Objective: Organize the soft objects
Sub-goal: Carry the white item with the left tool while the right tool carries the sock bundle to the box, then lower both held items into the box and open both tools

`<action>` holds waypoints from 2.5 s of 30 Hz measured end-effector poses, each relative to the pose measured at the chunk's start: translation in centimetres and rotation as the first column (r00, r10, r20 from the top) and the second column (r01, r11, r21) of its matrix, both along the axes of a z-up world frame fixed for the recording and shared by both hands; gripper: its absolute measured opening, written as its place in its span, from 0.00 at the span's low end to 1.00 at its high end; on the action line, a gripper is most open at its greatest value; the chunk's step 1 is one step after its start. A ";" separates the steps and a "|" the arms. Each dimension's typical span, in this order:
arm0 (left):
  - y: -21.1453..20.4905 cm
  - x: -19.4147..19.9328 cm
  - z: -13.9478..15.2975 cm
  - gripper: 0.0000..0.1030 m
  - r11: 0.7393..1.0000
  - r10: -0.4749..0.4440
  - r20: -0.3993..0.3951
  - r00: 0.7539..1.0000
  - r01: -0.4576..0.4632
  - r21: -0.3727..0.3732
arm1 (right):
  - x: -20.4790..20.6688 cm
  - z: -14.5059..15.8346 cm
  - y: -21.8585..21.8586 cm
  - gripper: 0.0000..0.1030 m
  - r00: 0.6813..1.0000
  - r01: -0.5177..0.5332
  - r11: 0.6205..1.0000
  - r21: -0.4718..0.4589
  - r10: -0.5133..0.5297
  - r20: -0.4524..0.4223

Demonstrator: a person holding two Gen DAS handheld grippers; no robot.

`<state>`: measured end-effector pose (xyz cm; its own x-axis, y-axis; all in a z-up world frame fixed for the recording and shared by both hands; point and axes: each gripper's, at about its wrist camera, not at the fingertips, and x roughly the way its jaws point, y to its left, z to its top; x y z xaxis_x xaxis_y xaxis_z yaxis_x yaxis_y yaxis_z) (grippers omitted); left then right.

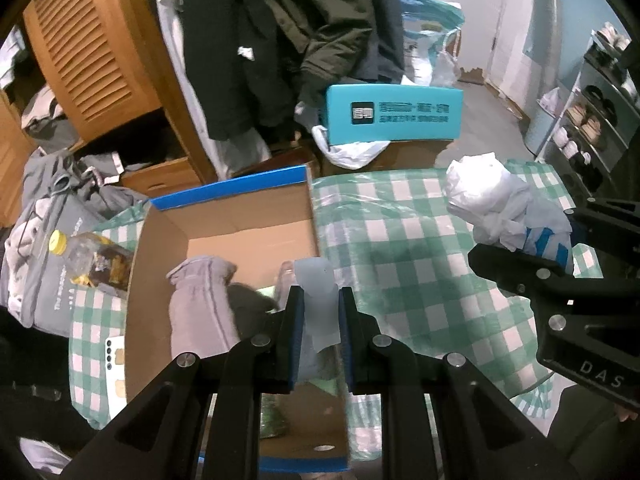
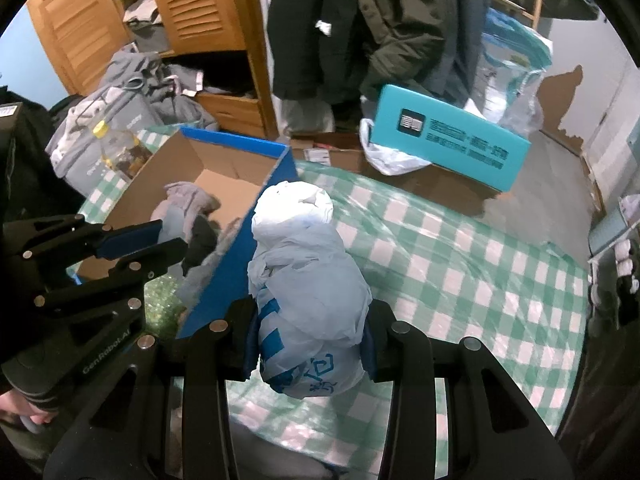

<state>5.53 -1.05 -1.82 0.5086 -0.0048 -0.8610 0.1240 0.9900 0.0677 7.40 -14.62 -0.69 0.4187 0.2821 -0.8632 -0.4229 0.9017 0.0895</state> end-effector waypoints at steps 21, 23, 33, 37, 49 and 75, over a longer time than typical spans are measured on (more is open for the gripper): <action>8.2 0.2 -2.3 0.16 0.991 0.135 -0.049 0.990 -0.135 -0.008 | 1.6 -1.4 8.2 0.37 0.992 -0.111 0.994 0.004 0.112 -0.050; 8.6 0.3 -2.6 0.16 0.990 0.140 -0.054 0.989 -0.140 -0.005 | 1.7 -1.7 8.9 0.37 0.991 -0.118 0.993 0.003 0.118 -0.059; 11.2 0.4 -3.9 0.18 0.981 0.194 -0.094 0.977 -0.196 -0.014 | 2.4 -2.9 11.7 0.38 0.984 -0.144 0.989 0.023 0.145 -0.108; 12.2 0.4 -4.3 0.22 0.975 0.218 -0.109 0.970 -0.221 -0.015 | 2.6 -3.0 12.2 0.40 0.982 -0.148 0.988 0.043 0.152 -0.109; 12.5 -0.2 -2.6 0.65 0.975 0.224 -0.061 0.973 -0.224 0.017 | 3.0 -2.3 11.5 0.56 0.989 -0.110 0.992 0.063 0.116 -0.092; 8.9 -2.6 3.1 0.91 0.987 0.160 0.053 0.986 -0.161 0.011 | -0.9 4.2 5.3 0.61 0.997 -0.024 0.998 0.058 0.020 0.074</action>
